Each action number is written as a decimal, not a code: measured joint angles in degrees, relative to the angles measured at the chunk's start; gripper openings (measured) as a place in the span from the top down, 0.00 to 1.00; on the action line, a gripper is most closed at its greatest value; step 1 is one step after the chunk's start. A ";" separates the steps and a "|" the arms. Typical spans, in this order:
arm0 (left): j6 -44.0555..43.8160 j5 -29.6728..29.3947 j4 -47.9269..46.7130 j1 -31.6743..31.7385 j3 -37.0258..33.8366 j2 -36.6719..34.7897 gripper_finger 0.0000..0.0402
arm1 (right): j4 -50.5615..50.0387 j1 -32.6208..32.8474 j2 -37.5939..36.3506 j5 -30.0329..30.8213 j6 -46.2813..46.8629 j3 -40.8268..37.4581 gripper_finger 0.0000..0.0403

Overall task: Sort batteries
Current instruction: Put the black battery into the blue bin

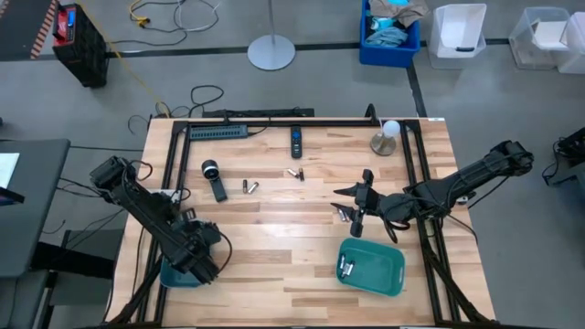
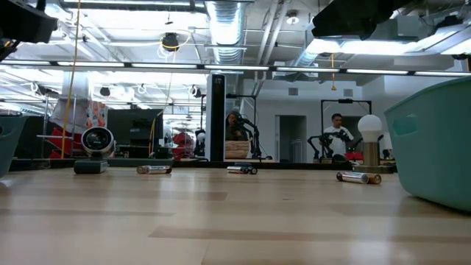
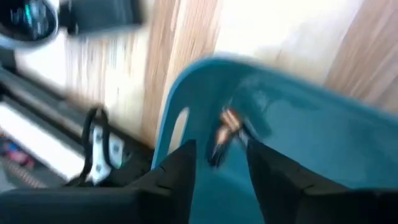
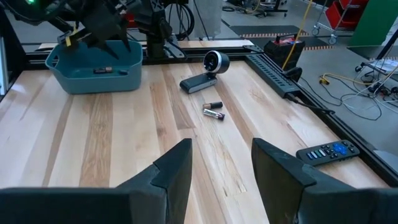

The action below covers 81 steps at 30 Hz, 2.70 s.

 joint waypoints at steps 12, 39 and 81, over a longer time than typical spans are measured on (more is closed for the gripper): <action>12.18 -19.93 21.92 4.33 -0.19 -0.04 0.59 | -0.06 -2.70 0.61 -0.48 7.24 0.61 0.55; 62.71 11.77 90.46 43.38 -23.31 -4.96 0.58 | -8.26 -27.47 33.29 -20.11 8.03 20.68 0.55; 64.20 10.83 90.14 49.99 -38.45 -39.26 0.58 | -4.29 -32.00 46.03 -18.08 9.90 21.73 0.44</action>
